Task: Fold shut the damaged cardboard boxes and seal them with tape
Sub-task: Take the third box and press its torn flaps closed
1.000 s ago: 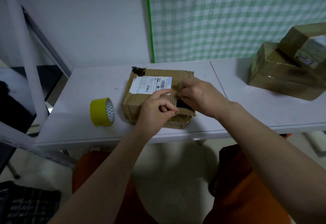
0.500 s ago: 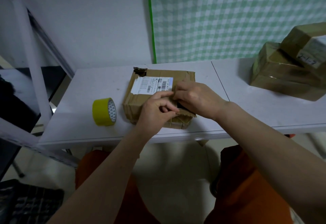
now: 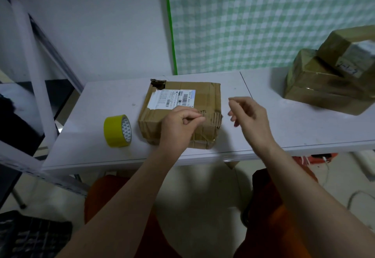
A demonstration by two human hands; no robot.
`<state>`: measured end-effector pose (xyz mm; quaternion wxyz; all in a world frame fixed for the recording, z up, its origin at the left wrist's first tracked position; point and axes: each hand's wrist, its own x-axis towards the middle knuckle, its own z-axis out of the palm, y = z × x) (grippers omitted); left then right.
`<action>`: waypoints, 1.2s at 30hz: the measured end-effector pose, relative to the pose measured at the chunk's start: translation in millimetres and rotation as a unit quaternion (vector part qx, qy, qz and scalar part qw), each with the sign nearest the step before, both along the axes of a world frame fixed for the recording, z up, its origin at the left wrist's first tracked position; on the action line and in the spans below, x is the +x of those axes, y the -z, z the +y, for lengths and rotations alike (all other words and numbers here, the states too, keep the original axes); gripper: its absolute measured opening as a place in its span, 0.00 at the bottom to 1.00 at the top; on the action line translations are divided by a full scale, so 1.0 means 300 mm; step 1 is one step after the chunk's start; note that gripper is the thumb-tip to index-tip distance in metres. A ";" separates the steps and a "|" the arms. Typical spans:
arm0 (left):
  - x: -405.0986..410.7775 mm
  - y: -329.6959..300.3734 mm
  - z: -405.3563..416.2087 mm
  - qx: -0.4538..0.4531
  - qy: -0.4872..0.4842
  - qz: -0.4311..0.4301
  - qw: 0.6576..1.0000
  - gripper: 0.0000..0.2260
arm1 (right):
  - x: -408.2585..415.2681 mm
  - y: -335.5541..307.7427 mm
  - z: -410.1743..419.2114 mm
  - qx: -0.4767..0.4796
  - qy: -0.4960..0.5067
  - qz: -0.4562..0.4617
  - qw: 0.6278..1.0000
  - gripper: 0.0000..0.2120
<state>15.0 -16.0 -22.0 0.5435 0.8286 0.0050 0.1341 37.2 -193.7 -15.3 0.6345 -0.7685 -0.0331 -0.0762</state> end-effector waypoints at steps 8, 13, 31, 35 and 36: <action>0.008 -0.006 -0.031 0.095 -0.066 0.034 0.993 0.03 | -0.053 0.061 0.064 0.042 0.038 0.076 0.995 0.08; 0.008 -0.014 -0.043 0.123 -0.080 0.050 0.988 0.04 | -0.046 0.055 0.072 0.094 0.060 0.127 0.986 0.06; 0.001 0.105 -0.013 0.432 0.035 -0.127 0.892 0.24 | -0.055 0.076 0.107 0.243 0.065 0.162 0.954 0.10; 0.004 0.121 -0.018 0.439 0.017 -0.137 0.888 0.22 | -0.052 0.077 0.105 0.256 0.061 0.175 0.949 0.11; 0.004 0.124 -0.020 0.434 0.014 -0.139 0.890 0.22 | -0.052 0.079 0.104 0.258 0.059 0.178 0.948 0.12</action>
